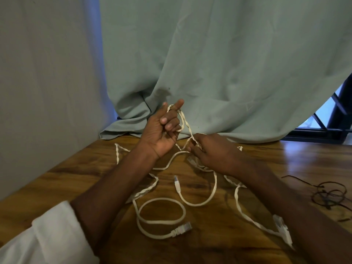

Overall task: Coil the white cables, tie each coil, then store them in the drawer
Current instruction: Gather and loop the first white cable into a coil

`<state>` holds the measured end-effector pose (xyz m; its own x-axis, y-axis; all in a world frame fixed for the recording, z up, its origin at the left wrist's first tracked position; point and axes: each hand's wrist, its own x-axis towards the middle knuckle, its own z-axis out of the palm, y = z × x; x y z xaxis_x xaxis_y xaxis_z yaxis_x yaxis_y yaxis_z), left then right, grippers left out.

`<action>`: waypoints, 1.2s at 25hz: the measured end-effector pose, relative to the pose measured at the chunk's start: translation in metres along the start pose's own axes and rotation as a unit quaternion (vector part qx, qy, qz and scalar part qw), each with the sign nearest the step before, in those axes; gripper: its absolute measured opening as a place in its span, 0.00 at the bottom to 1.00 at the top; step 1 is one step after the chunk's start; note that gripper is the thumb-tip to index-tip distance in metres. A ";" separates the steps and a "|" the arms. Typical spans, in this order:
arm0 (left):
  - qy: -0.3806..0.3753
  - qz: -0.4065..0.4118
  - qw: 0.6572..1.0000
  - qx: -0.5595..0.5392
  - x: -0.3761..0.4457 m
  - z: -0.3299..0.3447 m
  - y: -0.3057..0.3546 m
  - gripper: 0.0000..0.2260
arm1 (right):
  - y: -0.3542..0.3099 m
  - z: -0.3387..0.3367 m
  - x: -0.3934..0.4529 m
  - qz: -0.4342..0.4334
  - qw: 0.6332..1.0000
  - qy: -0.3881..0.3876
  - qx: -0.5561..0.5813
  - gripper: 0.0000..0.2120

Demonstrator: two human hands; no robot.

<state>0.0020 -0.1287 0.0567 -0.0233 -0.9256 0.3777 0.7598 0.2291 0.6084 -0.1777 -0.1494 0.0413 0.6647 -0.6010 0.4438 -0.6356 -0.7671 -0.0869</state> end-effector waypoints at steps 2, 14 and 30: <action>0.018 0.027 0.999 0.021 -0.001 0.000 0.003 0.19 | 0.000 0.000 -0.003 -0.030 0.999 -0.023 -0.038 0.13; -0.021 0.106 0.772 0.626 -0.014 0.010 -0.014 0.18 | 0.004 -0.018 -0.004 -0.087 0.962 0.151 0.212 0.09; -0.116 -0.085 0.972 0.183 -0.013 0.013 -0.012 0.16 | 0.011 -0.015 0.001 0.068 0.850 0.153 0.500 0.09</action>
<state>-0.0153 -0.1152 0.0541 -0.3076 -0.8763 0.3709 0.4504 0.2092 0.8680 -0.1900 -0.1556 0.0546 0.3813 -0.7299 0.5673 0.0546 -0.5948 -0.8020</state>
